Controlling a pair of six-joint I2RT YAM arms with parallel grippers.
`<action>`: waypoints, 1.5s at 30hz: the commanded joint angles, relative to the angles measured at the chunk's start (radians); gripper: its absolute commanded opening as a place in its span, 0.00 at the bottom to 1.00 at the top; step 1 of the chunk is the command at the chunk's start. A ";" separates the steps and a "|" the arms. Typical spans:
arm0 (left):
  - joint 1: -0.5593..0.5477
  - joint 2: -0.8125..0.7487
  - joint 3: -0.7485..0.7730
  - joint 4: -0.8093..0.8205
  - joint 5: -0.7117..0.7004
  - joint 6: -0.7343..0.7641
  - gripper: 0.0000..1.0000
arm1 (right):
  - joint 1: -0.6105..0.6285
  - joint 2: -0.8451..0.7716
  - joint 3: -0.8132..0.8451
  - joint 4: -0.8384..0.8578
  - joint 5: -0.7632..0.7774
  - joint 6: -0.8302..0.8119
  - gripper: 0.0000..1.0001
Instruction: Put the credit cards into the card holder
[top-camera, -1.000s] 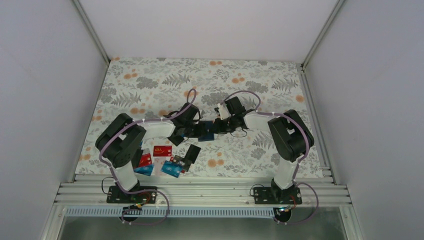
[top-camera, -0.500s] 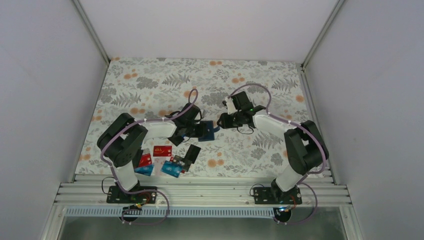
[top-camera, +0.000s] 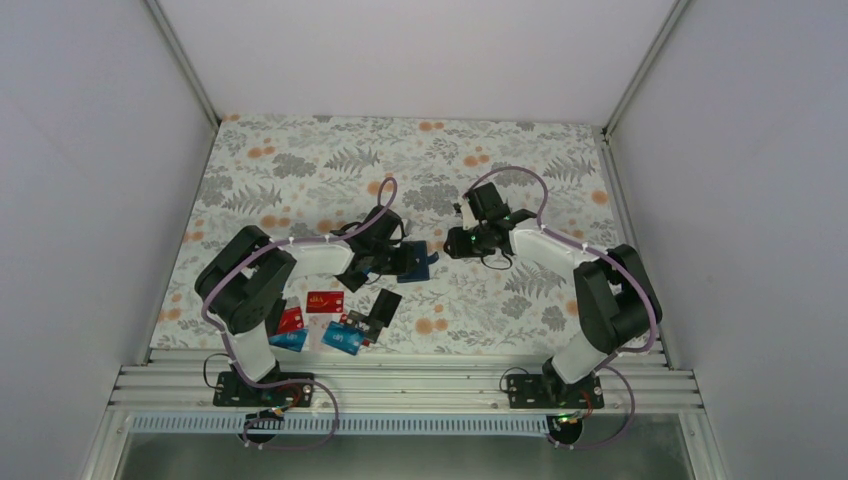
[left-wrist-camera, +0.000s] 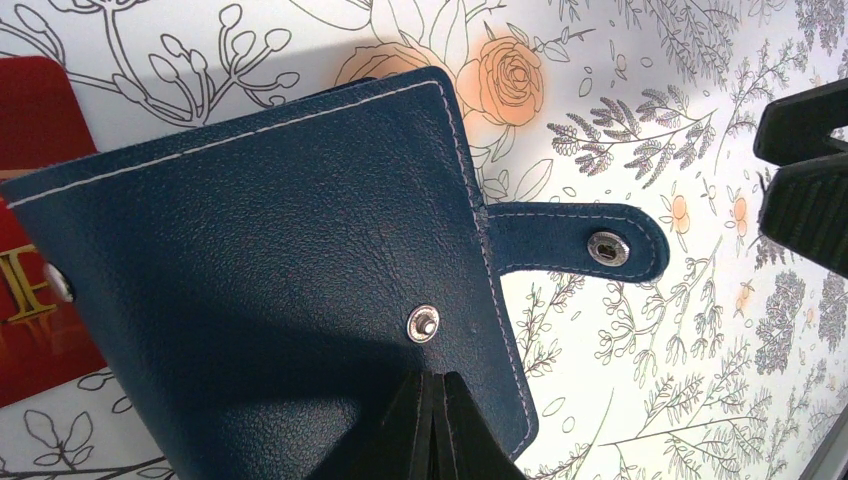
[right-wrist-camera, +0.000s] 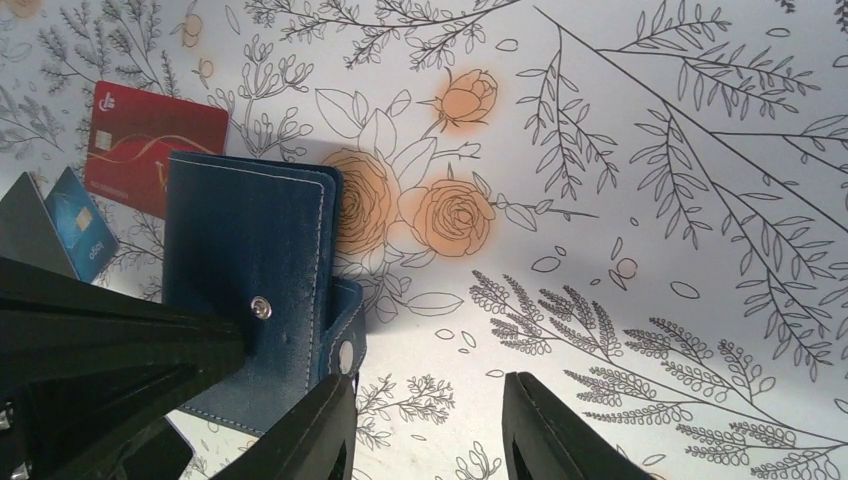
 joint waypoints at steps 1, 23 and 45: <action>-0.009 0.043 -0.001 -0.046 -0.030 0.023 0.02 | -0.006 0.014 0.005 -0.013 0.015 -0.003 0.40; -0.014 0.052 0.005 -0.051 -0.032 0.018 0.02 | 0.018 0.079 0.036 0.031 -0.168 -0.034 0.30; -0.016 -0.012 0.003 -0.075 -0.044 0.008 0.02 | 0.021 0.125 0.046 0.043 -0.147 -0.038 0.06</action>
